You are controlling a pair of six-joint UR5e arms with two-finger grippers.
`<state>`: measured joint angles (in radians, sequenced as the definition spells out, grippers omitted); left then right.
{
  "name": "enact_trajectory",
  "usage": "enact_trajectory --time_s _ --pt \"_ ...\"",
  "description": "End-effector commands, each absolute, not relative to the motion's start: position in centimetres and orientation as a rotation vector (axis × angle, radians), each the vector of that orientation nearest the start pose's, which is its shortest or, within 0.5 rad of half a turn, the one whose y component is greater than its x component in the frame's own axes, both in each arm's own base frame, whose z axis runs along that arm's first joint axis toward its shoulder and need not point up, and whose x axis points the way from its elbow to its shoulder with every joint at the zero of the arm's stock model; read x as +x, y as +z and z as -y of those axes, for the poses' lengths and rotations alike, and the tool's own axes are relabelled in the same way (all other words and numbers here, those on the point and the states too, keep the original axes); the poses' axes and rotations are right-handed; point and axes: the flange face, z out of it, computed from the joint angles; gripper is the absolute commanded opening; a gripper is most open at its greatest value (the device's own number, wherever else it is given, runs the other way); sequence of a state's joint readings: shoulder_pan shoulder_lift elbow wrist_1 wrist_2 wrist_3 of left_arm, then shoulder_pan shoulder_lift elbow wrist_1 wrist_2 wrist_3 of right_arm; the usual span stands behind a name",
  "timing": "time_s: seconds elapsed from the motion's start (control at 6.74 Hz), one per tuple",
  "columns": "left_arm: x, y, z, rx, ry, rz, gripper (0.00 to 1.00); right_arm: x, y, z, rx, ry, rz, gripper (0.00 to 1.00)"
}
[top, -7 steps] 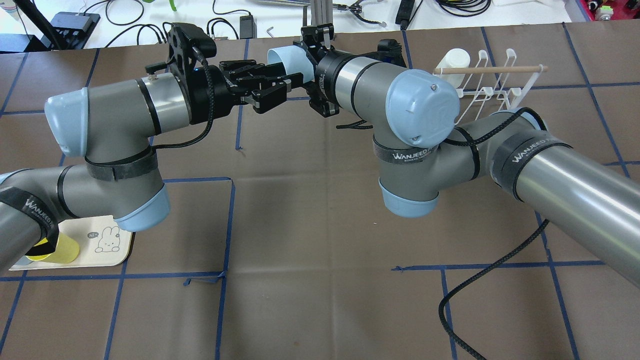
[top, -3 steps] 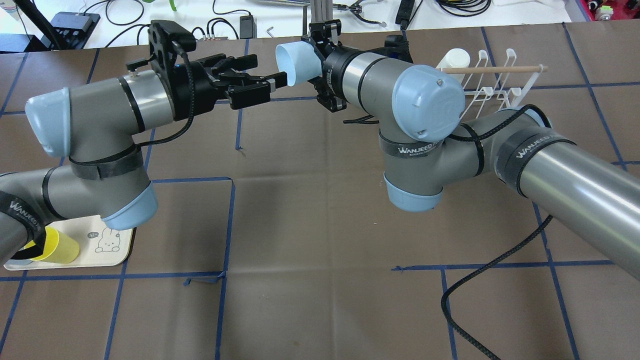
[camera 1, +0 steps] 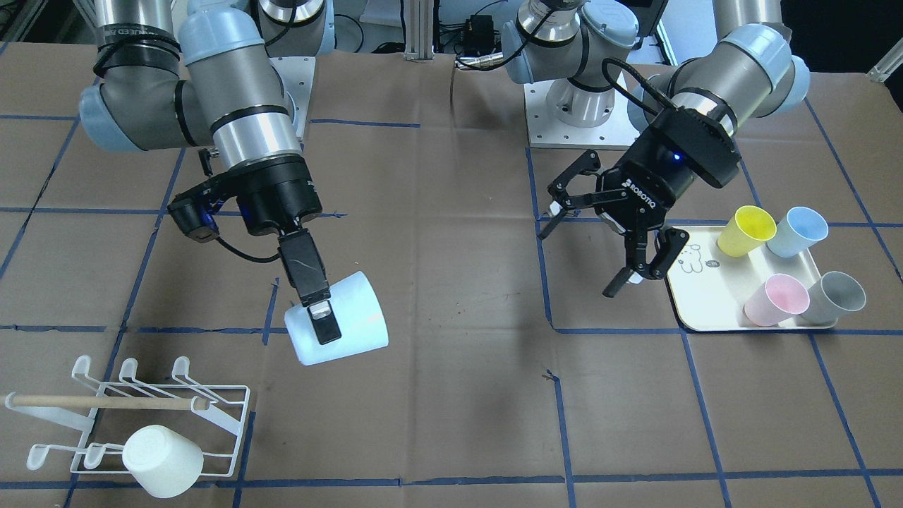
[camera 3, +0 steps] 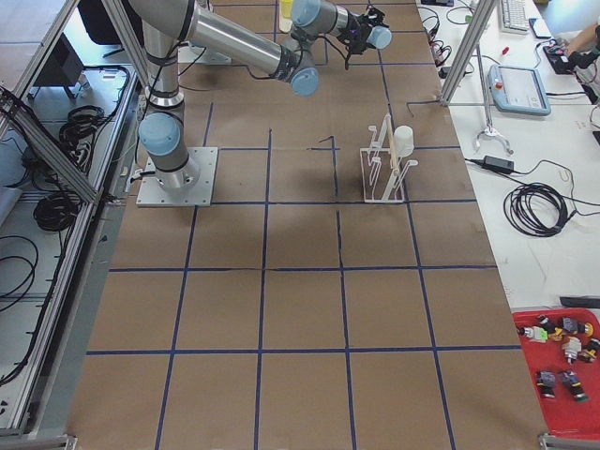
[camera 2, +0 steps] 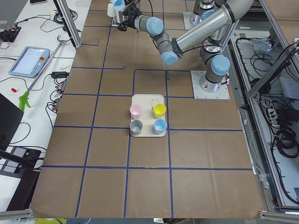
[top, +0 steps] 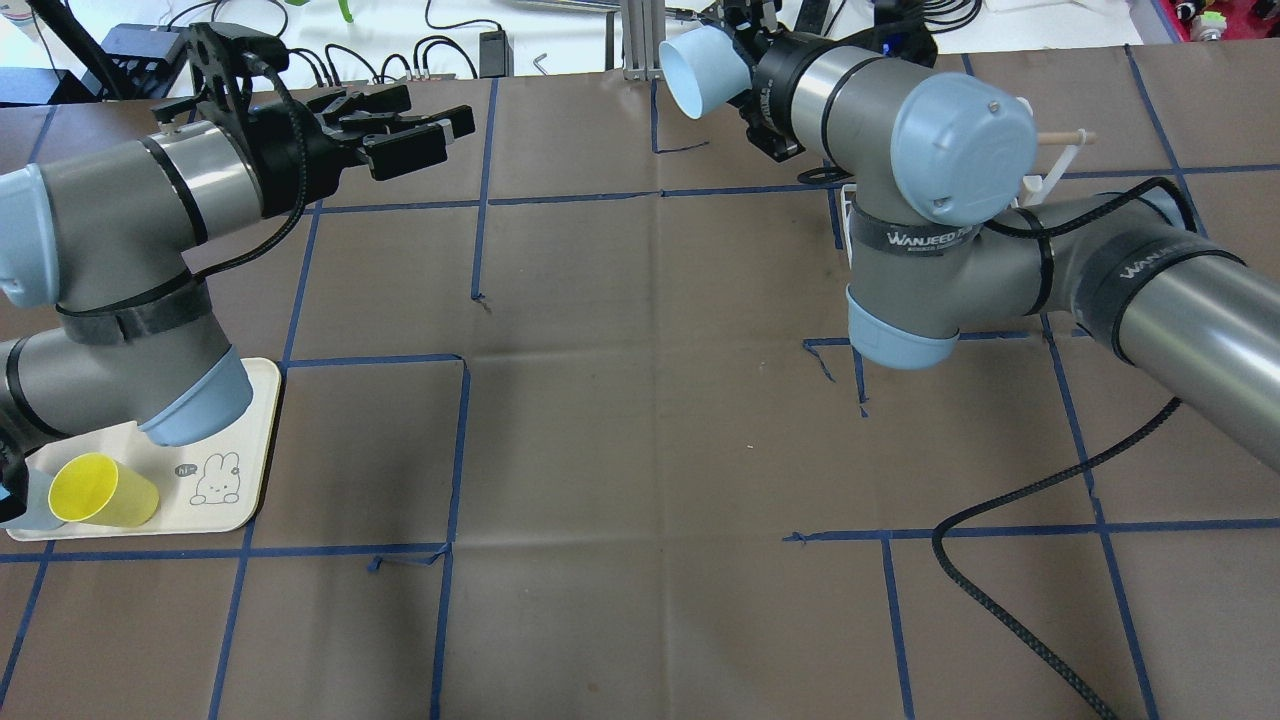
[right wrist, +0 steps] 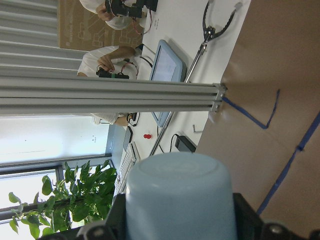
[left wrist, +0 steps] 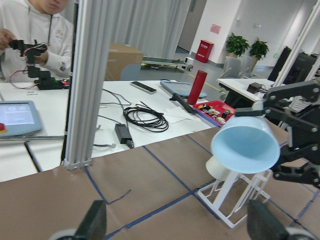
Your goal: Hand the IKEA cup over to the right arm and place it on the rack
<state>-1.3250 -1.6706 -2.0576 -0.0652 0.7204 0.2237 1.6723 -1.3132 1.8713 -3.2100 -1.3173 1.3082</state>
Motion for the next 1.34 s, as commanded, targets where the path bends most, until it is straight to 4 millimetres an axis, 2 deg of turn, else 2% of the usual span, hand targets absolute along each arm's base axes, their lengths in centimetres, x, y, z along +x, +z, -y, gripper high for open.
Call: enact_trajectory --time_s 0.0,0.15,0.3,0.45,0.59,0.74,0.89,1.19 --pt "-6.2 44.0 56.6 -0.252 1.214 2.481 0.99 15.1 40.6 57.4 0.868 -1.081 -2.072 0.19" --pt "-7.0 46.4 58.4 -0.200 1.099 2.636 0.99 12.7 40.7 58.0 0.753 -1.200 -2.178 0.18" --pt "-8.6 47.9 59.0 -0.170 0.929 2.816 0.99 9.9 40.0 58.7 0.734 -1.295 -2.266 0.18" --pt "-9.6 48.9 58.6 -0.131 0.719 2.984 0.99 7.7 39.4 59.6 0.668 -1.391 -2.322 0.13" --pt "-9.4 49.3 56.6 -0.088 0.395 3.093 0.99 4.6 38.9 60.5 0.524 -1.562 -2.379 0.13" --pt "-9.4 49.3 54.8 0.012 0.139 3.125 0.99 2.2 37.9 62.0 0.391 -1.673 -2.452 0.13" --pt "-9.9 48.0 53.8 0.113 0.026 3.112 0.99 -0.2 37.3 63.0 0.314 -1.773 -2.485 0.13" --pt "-11.9 48.2 53.1 0.107 0.026 3.118 1.00 -2.0 34.5 64.5 0.147 -1.867 -2.558 0.13"
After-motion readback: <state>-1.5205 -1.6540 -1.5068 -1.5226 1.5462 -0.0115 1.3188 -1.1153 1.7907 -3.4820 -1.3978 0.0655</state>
